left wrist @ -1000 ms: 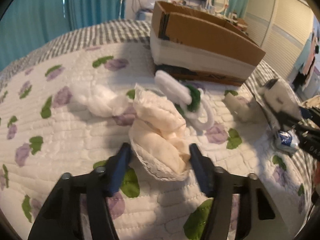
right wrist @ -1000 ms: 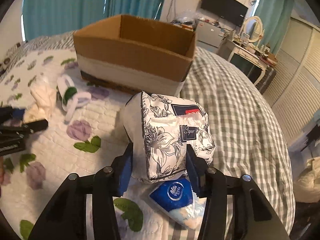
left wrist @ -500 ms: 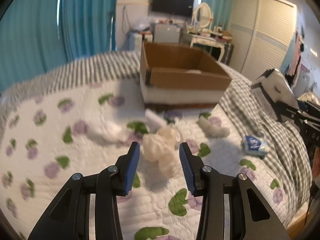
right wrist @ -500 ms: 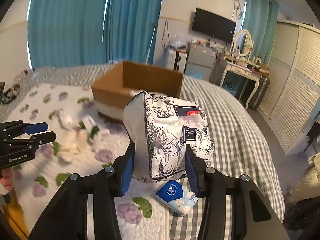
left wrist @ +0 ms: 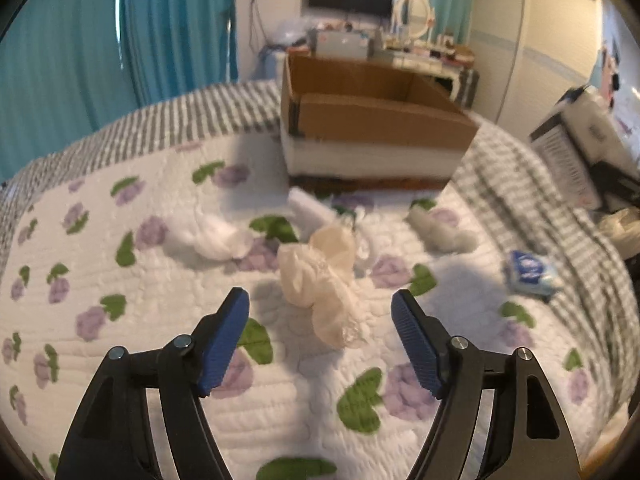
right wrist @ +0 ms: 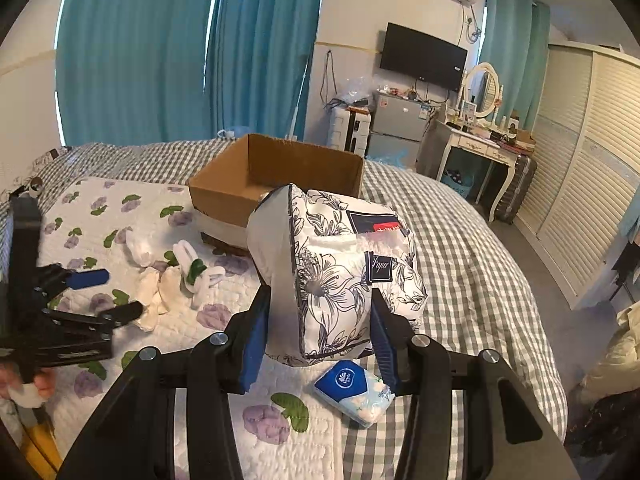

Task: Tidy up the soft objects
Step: 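Grasp the crumpled cream lace cloth with the left gripper while the right holds the tissue box, then carry both items over the box and open both grippers to release them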

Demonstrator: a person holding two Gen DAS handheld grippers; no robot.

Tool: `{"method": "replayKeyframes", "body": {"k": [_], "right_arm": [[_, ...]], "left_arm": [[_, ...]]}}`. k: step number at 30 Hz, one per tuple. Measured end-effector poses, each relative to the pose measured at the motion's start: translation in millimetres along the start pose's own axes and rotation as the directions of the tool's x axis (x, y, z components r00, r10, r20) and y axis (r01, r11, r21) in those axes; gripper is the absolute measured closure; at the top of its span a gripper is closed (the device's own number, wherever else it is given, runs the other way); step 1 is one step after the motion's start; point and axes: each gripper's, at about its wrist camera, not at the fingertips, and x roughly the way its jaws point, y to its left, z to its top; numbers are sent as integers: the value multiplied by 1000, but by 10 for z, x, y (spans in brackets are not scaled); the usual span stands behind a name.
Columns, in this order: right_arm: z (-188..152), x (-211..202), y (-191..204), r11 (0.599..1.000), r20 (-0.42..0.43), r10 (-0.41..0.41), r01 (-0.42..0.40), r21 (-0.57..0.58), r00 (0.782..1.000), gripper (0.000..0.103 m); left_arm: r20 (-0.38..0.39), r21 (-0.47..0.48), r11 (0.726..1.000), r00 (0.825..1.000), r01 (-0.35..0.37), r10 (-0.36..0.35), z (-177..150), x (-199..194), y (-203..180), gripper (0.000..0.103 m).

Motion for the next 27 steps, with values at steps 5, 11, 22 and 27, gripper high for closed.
{"method": "replayKeyframes", "body": {"k": [5, 11, 22, 27], "right_arm": [[-60, 222, -26, 1000, -37, 1, -1, -5, 999, 57], [-2, 413, -63, 1000, -53, 6, -7, -16, 999, 57], [780, 498, -99, 997, 70, 80, -79, -22, 994, 57], [1364, 743, -167, 992, 137, 120, -124, 17, 983, 57]], "left_arm": [[-94, -25, 1000, 996, -16, 14, -46, 484, 74, 32], [-88, 16, 998, 995, 54, -53, -50, 497, 46, 77], [175, 100, 984, 971, 149, -165, 999, -253, -206, 78], [213, 132, 983, 965, 125, -151, 1658, -78, -318, 78]]}}
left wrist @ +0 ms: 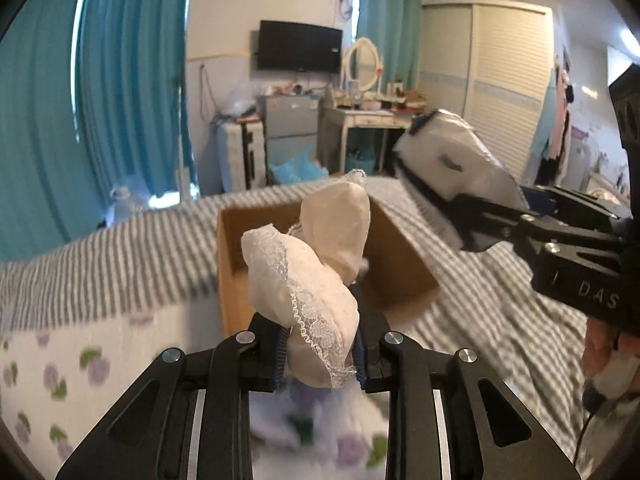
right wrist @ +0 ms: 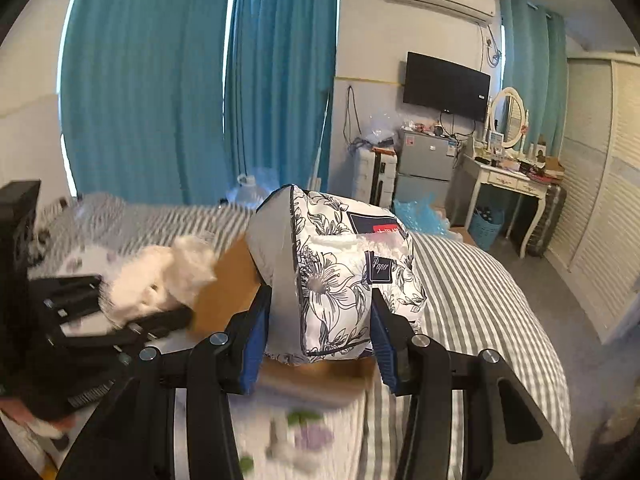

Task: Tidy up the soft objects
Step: 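Carry both items over the box and open both grippers to release them, then withdraw both open grippers from the box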

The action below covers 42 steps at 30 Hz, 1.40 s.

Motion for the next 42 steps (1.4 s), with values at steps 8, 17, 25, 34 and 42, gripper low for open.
{"method": "replayKeyframes", "body": {"k": [8, 17, 25, 34, 42], "right_arm": [[146, 820, -117, 998, -71, 25, -21, 64, 997, 48], [91, 849, -263, 994, -65, 3, 4, 113, 998, 28], [452, -143, -302, 995, 19, -38, 36, 91, 999, 27], [819, -1721, -138, 993, 115, -55, 42, 111, 992, 5], [441, -2418, 134, 994, 118, -97, 89, 67, 988, 2]], "left_arm": [[-25, -10, 999, 999, -42, 41, 141, 690, 145, 26], [-48, 33, 991, 990, -133, 134, -1, 750, 195, 26], [108, 15, 983, 978, -182, 180, 392, -372, 1, 25], [346, -76, 984, 921, -164, 180, 705, -2080, -216, 13], [321, -48, 990, 937, -132, 140, 232, -2492, -329, 13]]}}
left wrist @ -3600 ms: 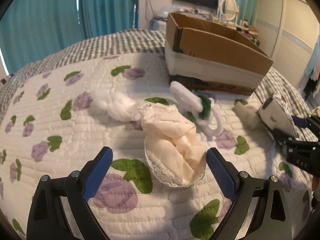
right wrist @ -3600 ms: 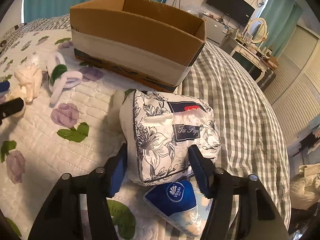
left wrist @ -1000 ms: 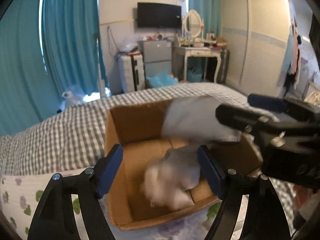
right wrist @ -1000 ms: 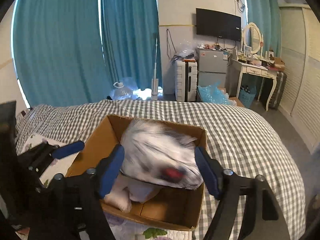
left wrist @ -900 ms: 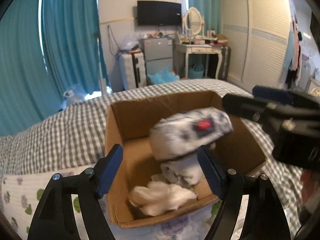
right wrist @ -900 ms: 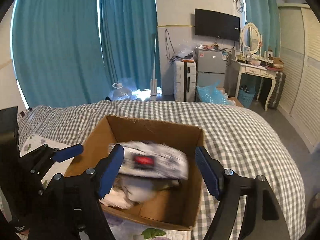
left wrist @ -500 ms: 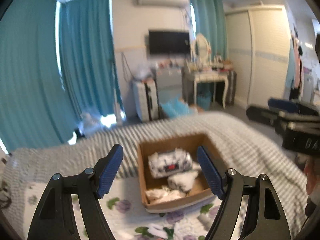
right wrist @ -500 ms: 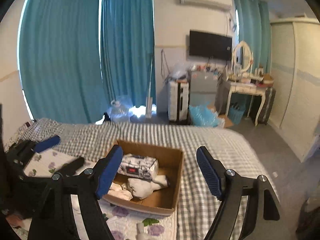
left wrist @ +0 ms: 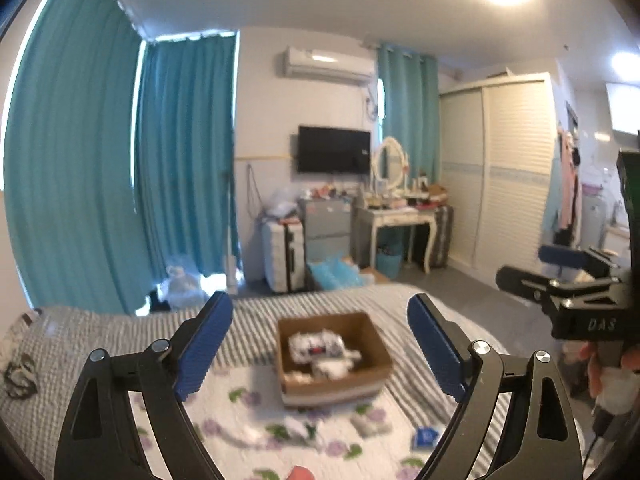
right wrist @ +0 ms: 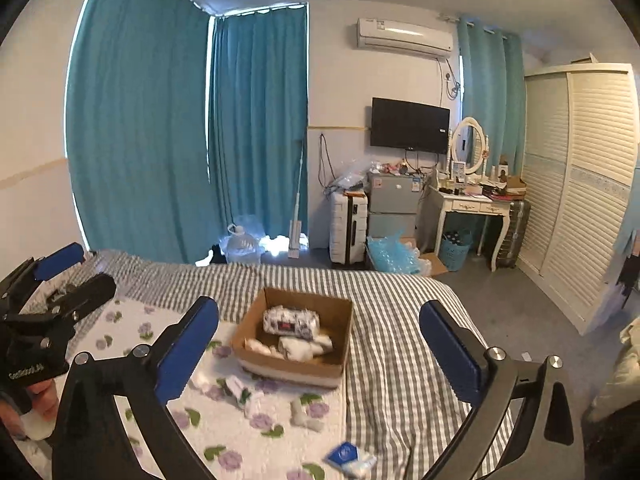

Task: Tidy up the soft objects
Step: 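Withdraw both open grippers from the box, then grasp the blue Vinda tissue pack with the right gripper while the left grasps the white-green fuzzy toy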

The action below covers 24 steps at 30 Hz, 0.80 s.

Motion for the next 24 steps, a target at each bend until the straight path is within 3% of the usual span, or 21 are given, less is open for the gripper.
{"method": "replayKeyframes", "body": {"k": [6, 13, 15, 20, 24], "right_arm": [[-690, 194, 38, 1000, -101, -26, 25, -10, 995, 2], [-1688, 871, -118, 996, -248, -69, 80, 35, 966, 2], [-1997, 1113, -186, 993, -306, -80, 102, 57, 949, 2], [-2635, 1647, -325, 984, -470, -118, 165, 60, 875, 2], [-2876, 1857, -437, 973, -532, -77, 181, 147, 843, 2]], "left_arm": [[-113, -3, 1000, 994, -8, 8, -697, 166, -88, 13], [-258, -41, 998, 965, -56, 43, -1450, 574, -98, 13], [-306, -64, 995, 951, -75, 52, -1668, 727, -57, 13], [-404, -68, 995, 914, -78, 45, -2063, 1061, -20, 13], [-418, -28, 996, 906, -88, 68, -2240, 1218, -46, 13]]}}
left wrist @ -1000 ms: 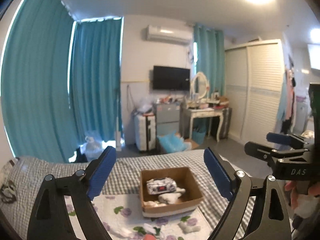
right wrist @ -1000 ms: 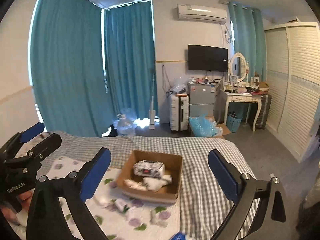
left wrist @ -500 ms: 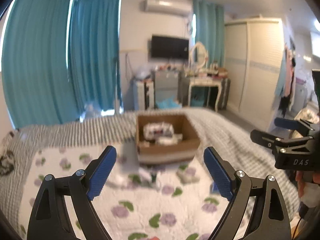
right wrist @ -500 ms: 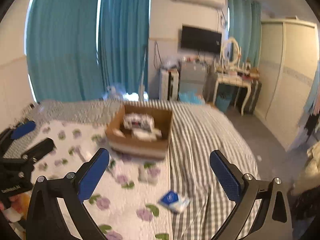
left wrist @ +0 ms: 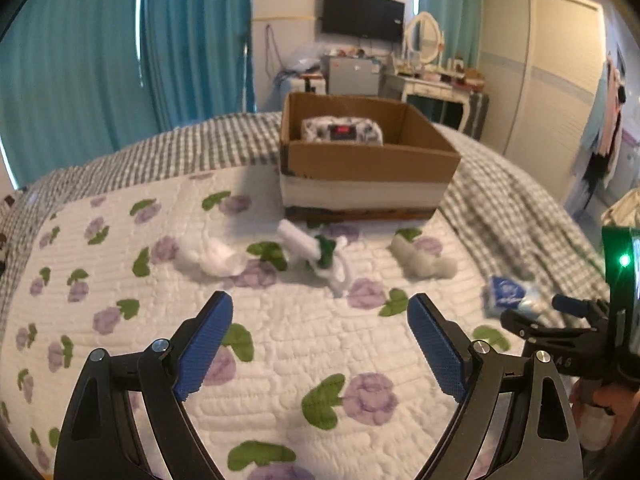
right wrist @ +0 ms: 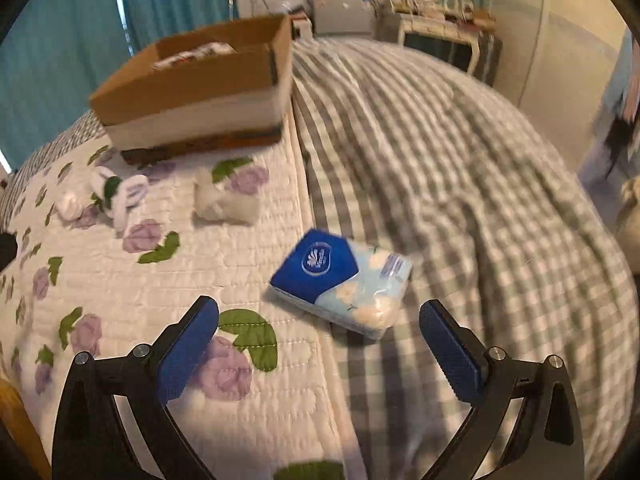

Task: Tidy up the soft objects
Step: 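Grasp the blue Vinda tissue pack with the right gripper while the left grasps the white-green fuzzy toy, then carry both items over the box and open both grippers to drop them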

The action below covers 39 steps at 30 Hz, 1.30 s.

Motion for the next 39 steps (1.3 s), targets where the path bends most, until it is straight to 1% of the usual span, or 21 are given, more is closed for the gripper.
{"method": "replayKeyframes", "body": {"k": [4, 7, 9, 10, 13, 15, 18, 21, 23, 26, 29, 33, 36, 37, 38, 39], "right_arm": [[28, 199, 47, 998, -22, -51, 50, -32, 998, 2], [56, 288, 6, 998, -28, -60, 60, -10, 998, 3], [48, 336, -58, 998, -37, -64, 65, 17, 997, 16], [55, 344, -67, 998, -41, -63, 63, 21, 997, 20], [75, 254, -69, 997, -9, -67, 67, 25, 998, 23], [159, 70, -48, 997, 60, -65, 63, 34, 996, 23], [357, -134, -3, 999, 131, -10, 5, 39, 991, 23], [551, -182, 78, 999, 165, 38, -43, 27, 986, 23], [647, -118, 160, 998, 169, 54, -55, 6, 984, 23], [724, 39, 291, 998, 161, 65, -62, -23, 985, 23], [771, 206, 358, 995, 148, 93, -89, -37, 985, 23], [762, 378, 427, 992, 131, 115, -108, -62, 985, 23], [707, 467, 456, 989, 114, 140, -134, -61, 984, 23], [703, 501, 483, 989, 110, 136, -128, -74, 985, 23], [707, 523, 499, 989, 108, 134, -125, -81, 985, 23], [699, 536, 500, 988, 106, 134, -125, -86, 985, 23]], "left_arm": [[-59, -15, 1000, 998, 16, -17, -67, 218, 34, 13], [-124, -64, 997, 991, 47, -55, -134, 384, 85, 13], [-154, -80, 996, 987, 26, -38, -170, 460, 105, 13], [-163, -79, 996, 985, 35, -47, -176, 483, 107, 13], [-152, -77, 996, 987, 47, -58, -146, 454, 107, 13], [-125, -69, 996, 990, 54, -63, -77, 408, 118, 13], [-89, -53, 998, 995, 46, -50, 77, 420, 143, 13], [-77, -27, 999, 997, 20, -22, 222, 543, 148, 13], [-75, 9, 1000, 997, 10, -10, 280, 671, 129, 13], [-100, 41, 999, 995, 29, -24, 299, 885, 94, 14], [-122, 72, 997, 993, 19, -10, 277, 1105, 69, 14], [-168, 102, 994, 985, -26, 43, 218, 1414, 41, 15], [-184, 94, 995, 982, -20, 38, 189, 1513, 76, 15], [-184, 94, 995, 982, -17, 34, 187, 1523, 87, 16], [-181, 95, 995, 983, -14, 31, 189, 1527, 85, 20], [-179, 97, 995, 983, -13, 30, 190, 1529, 84, 29]]}}
